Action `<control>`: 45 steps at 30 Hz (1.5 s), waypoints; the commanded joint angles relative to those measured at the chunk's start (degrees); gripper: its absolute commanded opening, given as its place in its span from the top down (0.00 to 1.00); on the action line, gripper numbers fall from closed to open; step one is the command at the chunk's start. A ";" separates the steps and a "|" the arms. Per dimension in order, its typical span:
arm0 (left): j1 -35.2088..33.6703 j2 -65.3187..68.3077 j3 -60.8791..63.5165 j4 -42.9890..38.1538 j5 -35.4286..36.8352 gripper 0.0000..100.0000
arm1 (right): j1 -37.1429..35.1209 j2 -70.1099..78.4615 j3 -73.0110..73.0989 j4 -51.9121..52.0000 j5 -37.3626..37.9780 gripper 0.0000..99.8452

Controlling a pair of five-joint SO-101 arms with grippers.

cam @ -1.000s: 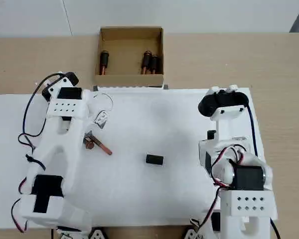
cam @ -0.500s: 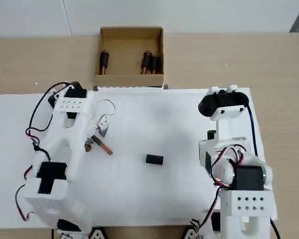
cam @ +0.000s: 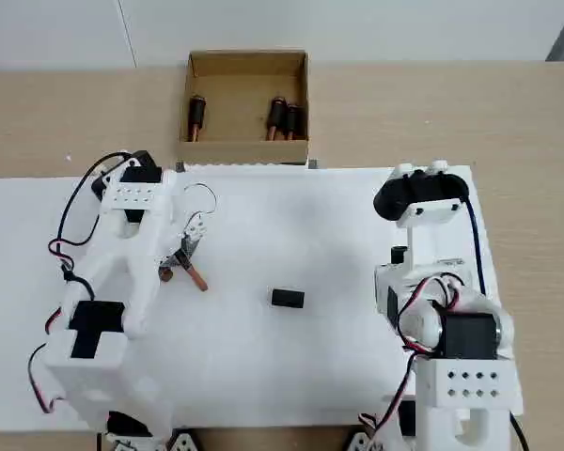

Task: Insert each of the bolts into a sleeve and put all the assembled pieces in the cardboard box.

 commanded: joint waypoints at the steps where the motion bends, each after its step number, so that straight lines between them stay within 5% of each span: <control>1: 0.00 -5.71 -0.84 -0.70 -0.09 1.00 | 0.48 -0.75 -0.44 -0.13 -0.35 1.00; 12: 9.58 -24.35 -0.84 0.70 -0.35 1.00 | 0.48 -0.84 -0.70 0.22 -0.26 1.00; 29: 14.15 -53.10 3.91 6.51 -19.60 1.00 | 0.04 -6.90 -0.26 0.22 0.97 1.00; 45: 14.07 -93.63 42.59 -15.65 -24.88 1.00 | -0.04 -11.30 7.30 -6.99 2.20 1.00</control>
